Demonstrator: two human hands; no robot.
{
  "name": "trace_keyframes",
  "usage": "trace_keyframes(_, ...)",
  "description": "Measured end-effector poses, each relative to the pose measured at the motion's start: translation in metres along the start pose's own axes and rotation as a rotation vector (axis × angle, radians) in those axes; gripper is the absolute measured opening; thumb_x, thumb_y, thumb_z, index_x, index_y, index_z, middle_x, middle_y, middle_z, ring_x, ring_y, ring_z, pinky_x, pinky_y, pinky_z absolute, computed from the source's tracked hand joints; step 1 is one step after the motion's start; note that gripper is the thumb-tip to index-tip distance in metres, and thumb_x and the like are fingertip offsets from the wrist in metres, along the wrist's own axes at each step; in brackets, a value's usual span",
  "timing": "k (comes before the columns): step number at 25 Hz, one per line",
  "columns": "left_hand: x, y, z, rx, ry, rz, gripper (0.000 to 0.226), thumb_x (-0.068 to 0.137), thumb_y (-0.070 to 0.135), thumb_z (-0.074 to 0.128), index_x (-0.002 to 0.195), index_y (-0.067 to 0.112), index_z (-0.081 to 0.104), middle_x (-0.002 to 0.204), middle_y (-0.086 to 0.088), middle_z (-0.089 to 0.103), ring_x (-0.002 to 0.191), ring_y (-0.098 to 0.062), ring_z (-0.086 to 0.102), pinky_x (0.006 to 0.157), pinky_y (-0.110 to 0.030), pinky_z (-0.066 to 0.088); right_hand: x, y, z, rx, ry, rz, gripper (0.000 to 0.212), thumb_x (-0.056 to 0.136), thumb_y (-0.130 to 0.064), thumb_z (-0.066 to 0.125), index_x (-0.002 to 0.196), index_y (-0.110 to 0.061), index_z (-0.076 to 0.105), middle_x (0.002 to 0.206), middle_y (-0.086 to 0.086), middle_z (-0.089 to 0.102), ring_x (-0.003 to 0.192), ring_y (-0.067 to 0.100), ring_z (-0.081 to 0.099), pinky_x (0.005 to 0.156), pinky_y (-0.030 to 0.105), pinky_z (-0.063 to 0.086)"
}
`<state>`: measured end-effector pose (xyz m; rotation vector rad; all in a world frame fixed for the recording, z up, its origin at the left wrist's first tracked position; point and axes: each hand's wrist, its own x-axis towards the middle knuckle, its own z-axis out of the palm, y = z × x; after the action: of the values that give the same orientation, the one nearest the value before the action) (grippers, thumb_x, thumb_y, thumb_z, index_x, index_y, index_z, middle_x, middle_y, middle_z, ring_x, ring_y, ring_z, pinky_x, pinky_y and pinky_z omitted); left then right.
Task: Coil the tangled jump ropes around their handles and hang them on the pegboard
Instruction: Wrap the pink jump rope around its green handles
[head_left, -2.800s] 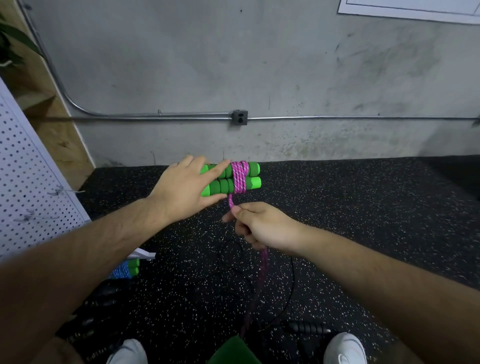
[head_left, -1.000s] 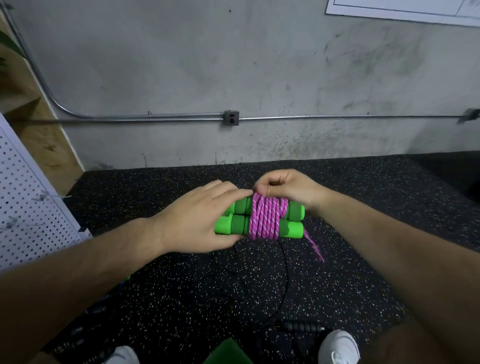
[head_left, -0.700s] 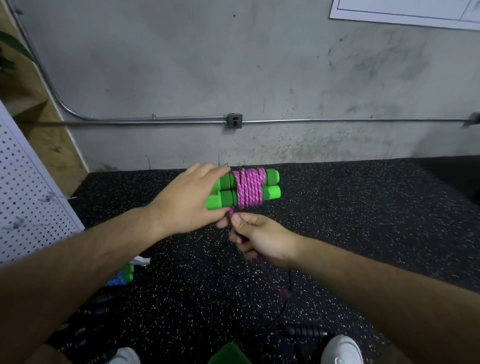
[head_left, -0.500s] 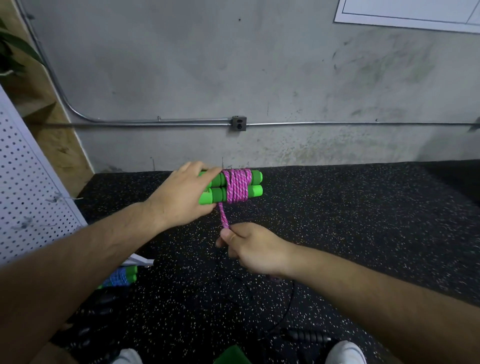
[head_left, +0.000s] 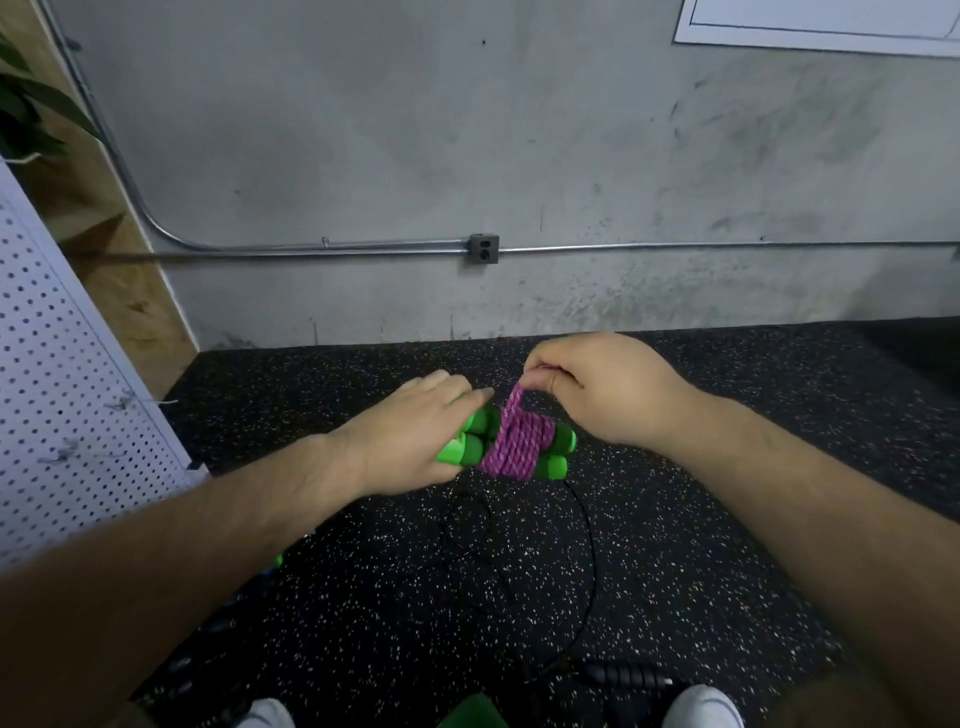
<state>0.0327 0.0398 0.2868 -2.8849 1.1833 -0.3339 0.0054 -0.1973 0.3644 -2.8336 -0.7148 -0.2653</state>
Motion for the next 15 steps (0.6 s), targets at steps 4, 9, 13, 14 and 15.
trace_keyframes(4,-0.003,0.035,-0.021,-0.302,0.118,0.078,0.089,0.082,0.037,0.078,0.151,0.014,0.028,0.124,0.009,0.041,0.112,0.001,0.033,0.109,-0.02,0.03,0.017,0.036,0.012,0.326,-0.038,0.049,0.009,0.095,-0.03,0.065,0.094,-0.026,0.073,0.086,-0.014,0.071,0.079,0.001,0.061,0.077,0.025,0.05)
trace_keyframes(9,-0.003,0.04,-0.034,-0.75,0.337,-0.162,0.081,0.077,0.048,0.08,0.143,0.033,0.034,0.132,0.01,0.054,0.121,-0.005,0.055,0.105,-0.026,0.042,0.002,0.011,0.034,0.667,-0.163,0.254,0.028,0.099,0.001,0.051,0.086,-0.023,0.055,0.076,-0.013,0.053,0.064,-0.006,0.049,0.057,0.002,0.036)
trace_keyframes(13,0.008,0.023,-0.026,-0.976,0.465,-0.386,0.065,0.084,0.039,0.079,0.133,0.043,0.037,0.115,0.009,0.064,0.099,0.0,0.065,0.09,-0.024,0.048,0.01,-0.039,0.064,0.523,0.119,0.037,0.018,0.101,-0.01,0.051,0.086,-0.012,0.062,0.073,-0.004,0.06,0.064,0.005,0.054,0.061,0.023,0.038)
trace_keyframes(14,0.009,0.017,-0.024,-1.001,0.465,-0.452,0.061,0.084,0.043,0.077,0.13,0.048,0.037,0.111,0.009,0.065,0.094,0.001,0.065,0.087,-0.025,0.049,0.011,-0.043,0.067,0.461,0.192,0.023,0.017,0.1,-0.013,0.052,0.087,-0.01,0.063,0.075,0.0,0.062,0.067,0.014,0.053,0.064,0.029,0.038)
trace_keyframes(15,0.01,0.013,-0.022,-1.036,0.461,-0.517,0.059,0.081,0.052,0.075,0.127,0.052,0.039,0.113,0.009,0.066,0.095,0.0,0.066,0.087,-0.028,0.05,0.012,-0.045,0.068,0.424,0.265,0.025,0.016,0.099,-0.015,0.055,0.087,-0.01,0.064,0.076,0.001,0.062,0.069,0.016,0.052,0.064,0.031,0.036)
